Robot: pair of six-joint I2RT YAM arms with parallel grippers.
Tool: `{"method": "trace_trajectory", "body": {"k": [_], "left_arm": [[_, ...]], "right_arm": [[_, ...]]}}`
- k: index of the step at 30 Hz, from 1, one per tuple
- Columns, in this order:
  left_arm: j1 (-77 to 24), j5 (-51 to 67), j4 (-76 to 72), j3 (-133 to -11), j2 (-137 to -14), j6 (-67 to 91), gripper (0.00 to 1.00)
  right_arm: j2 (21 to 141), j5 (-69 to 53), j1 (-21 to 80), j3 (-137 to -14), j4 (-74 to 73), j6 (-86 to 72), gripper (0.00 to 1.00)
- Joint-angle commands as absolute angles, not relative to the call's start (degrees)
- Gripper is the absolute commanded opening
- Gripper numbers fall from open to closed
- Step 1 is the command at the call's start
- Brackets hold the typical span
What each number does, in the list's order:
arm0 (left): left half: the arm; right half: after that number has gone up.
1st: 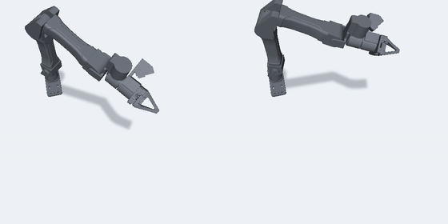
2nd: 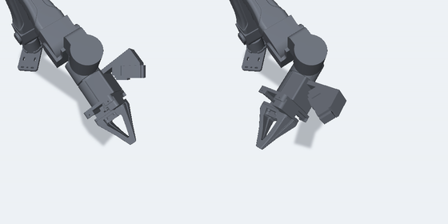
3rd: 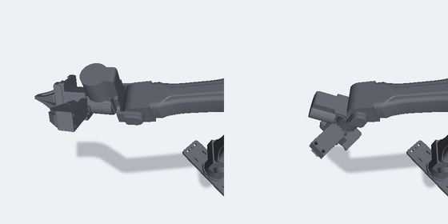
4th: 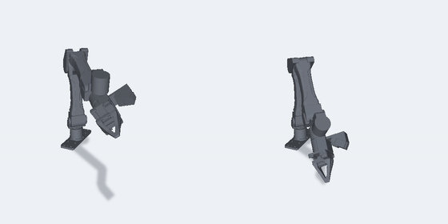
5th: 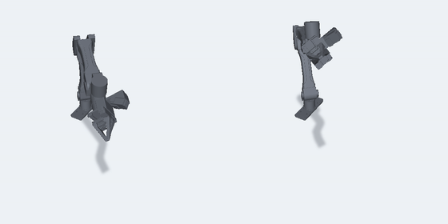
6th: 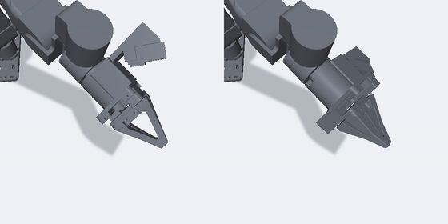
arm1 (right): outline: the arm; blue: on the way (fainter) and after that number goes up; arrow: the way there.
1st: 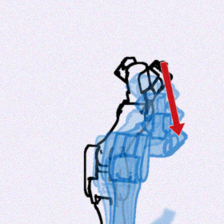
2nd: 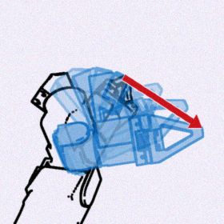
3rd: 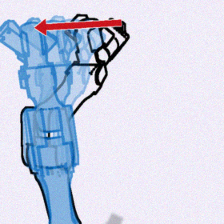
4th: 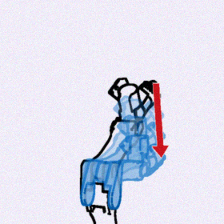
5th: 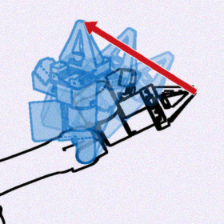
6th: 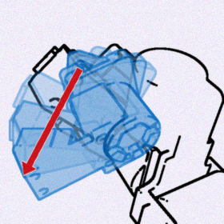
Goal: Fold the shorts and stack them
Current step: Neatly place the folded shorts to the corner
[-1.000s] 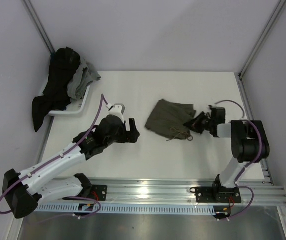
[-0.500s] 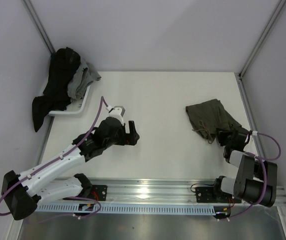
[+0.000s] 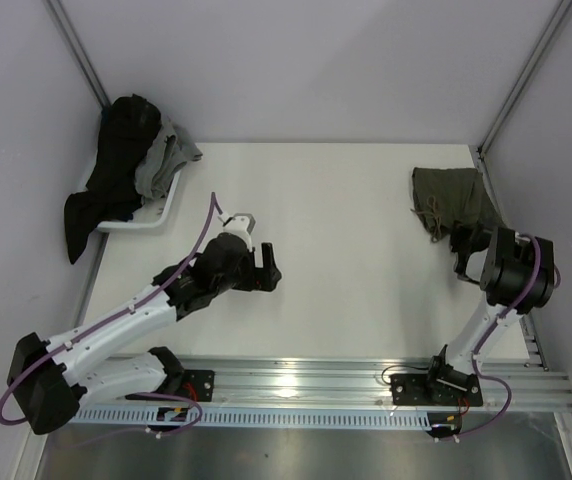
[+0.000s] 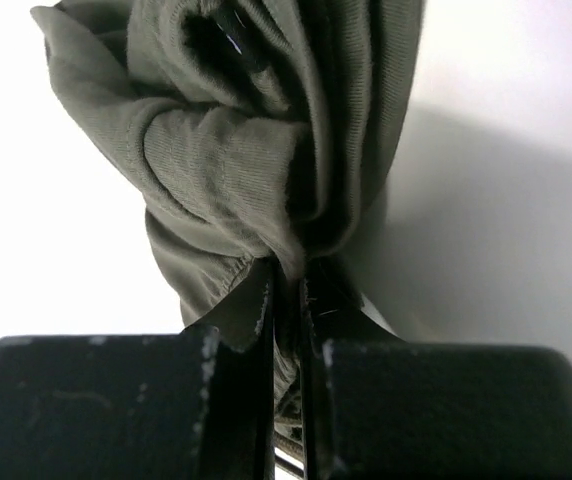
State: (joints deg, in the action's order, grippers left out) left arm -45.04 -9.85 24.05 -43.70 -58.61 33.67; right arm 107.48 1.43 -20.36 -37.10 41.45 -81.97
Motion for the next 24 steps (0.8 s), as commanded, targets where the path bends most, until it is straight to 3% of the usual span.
{"method": "trace_trajectory", "body": {"k": [1,10,16,19,20,22,24], "left_arm": [[-44.04,-8.79,20.66,-46.14,-60.89,31.55,0.93],[-43.42,-8.35,16.17,-44.29,-63.19,32.17,0.93],[-43.15,-8.35,16.35,-46.14,-65.83,31.82,0.93],[-43.15,-8.0,16.52,-46.06,-65.48,31.99,0.93],[-43.15,-8.09,16.78,-45.97,-64.7,32.08,0.93],[-43.15,-8.26,17.75,-45.79,-63.55,32.08,0.93],[-43.15,-8.44,18.54,-45.44,-61.28,31.91,0.94]], "right_arm": [[114.33,4.03,-19.95,-46.46,45.09,-83.93,0.0],[133.49,6.15,-17.49,-77.3,35.07,-84.9,0.0],[141.94,6.51,-15.91,-89.72,29.89,-84.99,0.02],[140.99,7.47,-16.0,-91.93,27.26,-83.94,0.54],[139.93,7.99,-16.0,-92.46,22.29,-82.54,0.84],[135.65,7.91,-16.61,-92.2,19.18,-79.82,0.96],[131.77,6.52,-17.66,-87.58,19.24,-77.61,1.0]]}}
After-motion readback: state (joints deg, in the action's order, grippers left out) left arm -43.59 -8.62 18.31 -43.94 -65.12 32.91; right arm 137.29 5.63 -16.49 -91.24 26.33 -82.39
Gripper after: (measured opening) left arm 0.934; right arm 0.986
